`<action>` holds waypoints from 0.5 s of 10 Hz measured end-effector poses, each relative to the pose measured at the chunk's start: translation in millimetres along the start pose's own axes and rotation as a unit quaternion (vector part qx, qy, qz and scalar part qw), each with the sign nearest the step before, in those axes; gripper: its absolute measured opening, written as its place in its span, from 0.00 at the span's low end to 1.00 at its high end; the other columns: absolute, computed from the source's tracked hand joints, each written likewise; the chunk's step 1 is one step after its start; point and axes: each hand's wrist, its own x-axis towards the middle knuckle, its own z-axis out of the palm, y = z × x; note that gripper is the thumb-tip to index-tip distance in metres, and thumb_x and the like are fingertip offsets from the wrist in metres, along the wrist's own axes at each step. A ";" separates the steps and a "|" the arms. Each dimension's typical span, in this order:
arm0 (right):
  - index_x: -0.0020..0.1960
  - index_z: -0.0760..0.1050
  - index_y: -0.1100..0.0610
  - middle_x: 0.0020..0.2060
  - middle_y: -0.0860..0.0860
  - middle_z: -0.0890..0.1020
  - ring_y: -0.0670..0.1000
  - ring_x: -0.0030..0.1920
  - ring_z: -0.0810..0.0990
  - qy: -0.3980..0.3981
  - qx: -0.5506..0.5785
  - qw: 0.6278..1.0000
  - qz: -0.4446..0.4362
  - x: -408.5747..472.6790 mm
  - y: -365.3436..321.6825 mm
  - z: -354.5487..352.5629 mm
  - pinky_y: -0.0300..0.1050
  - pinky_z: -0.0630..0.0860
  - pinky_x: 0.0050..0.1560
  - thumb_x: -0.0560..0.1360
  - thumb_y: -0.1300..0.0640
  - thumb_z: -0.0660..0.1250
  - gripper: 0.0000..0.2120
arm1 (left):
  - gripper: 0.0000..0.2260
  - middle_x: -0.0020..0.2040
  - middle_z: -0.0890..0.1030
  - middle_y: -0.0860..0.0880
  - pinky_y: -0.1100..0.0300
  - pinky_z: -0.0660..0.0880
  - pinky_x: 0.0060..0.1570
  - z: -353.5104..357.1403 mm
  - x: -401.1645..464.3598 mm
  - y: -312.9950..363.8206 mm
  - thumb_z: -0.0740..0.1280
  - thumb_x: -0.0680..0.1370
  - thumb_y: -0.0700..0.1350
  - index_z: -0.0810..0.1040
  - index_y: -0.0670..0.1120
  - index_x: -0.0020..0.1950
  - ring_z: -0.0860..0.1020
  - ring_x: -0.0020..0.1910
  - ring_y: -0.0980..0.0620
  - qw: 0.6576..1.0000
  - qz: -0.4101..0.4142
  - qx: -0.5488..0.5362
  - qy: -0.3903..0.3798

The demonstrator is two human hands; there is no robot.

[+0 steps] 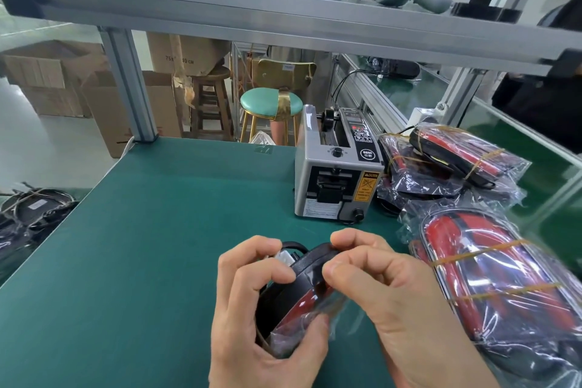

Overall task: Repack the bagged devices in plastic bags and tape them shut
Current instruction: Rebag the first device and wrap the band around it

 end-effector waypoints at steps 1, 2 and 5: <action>0.28 0.82 0.54 0.47 0.46 0.82 0.47 0.44 0.81 0.002 -0.004 1.000 0.000 -0.2 -2.0 4.0 0.44 0.76 0.49 0.65 0.60 0.74 0.07 | 0.17 0.55 0.73 0.43 0.60 0.78 0.30 -10.3 -0.2 -16.6 0.72 0.60 0.41 0.74 0.50 0.46 0.78 0.46 0.56 0.998 0.017 -0.007 -0.057; 0.27 0.82 0.55 0.44 0.39 0.81 0.38 0.41 0.79 0.019 0.006 1.000 0.001 2.9 8.1 0.2 0.35 0.72 0.46 0.60 0.57 0.73 0.04 | 0.15 0.55 0.72 0.42 0.63 0.78 0.33 -11.6 1.2 -22.0 0.71 0.61 0.43 0.77 0.51 0.47 0.77 0.48 0.59 0.996 0.041 0.015 -0.081; 0.24 0.80 0.54 0.41 0.36 0.80 0.37 0.27 0.74 0.041 -0.001 0.999 -0.020 3.2 12.4 -2.0 0.28 0.66 0.34 0.59 0.58 0.73 0.05 | 0.12 0.56 0.73 0.43 0.62 0.75 0.41 -9.8 3.2 -19.6 0.70 0.61 0.45 0.80 0.55 0.44 0.79 0.45 0.50 0.993 0.059 0.063 -0.085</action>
